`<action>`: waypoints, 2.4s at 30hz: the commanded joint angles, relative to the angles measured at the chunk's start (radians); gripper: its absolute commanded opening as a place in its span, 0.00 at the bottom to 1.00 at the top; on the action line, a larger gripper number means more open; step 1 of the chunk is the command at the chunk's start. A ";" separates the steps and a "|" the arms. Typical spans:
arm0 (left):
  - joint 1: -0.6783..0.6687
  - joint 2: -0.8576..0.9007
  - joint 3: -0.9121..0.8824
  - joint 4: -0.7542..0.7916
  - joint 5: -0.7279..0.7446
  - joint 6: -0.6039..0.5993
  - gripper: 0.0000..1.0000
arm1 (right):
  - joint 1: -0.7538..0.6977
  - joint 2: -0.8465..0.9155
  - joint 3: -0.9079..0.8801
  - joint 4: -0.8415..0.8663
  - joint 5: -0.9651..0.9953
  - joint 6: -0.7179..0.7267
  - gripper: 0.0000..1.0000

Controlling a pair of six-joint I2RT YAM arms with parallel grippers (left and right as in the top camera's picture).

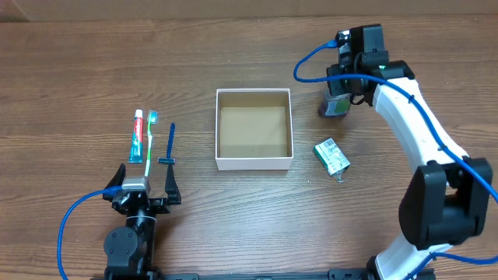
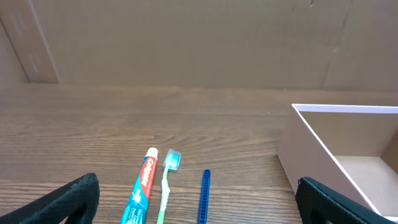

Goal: Pack container
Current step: 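Close the right gripper on the soap bottle and lift it, then carry the bottle into the box and release it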

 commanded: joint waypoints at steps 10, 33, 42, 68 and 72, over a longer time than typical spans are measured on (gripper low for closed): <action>0.009 -0.008 -0.003 0.004 -0.005 0.013 1.00 | 0.011 -0.280 0.022 -0.071 -0.002 0.089 0.23; 0.009 -0.008 -0.003 0.004 -0.005 0.012 1.00 | 0.356 -0.407 0.021 -0.040 0.044 0.359 0.23; 0.009 -0.008 -0.003 0.004 -0.005 0.012 1.00 | 0.391 -0.271 0.021 0.033 0.043 0.386 0.23; 0.009 -0.008 -0.003 0.004 -0.005 0.012 1.00 | 0.391 -0.038 0.020 0.190 0.176 0.291 0.23; 0.009 -0.008 -0.003 0.004 -0.005 0.012 1.00 | 0.389 -0.036 0.006 0.211 0.175 0.291 0.23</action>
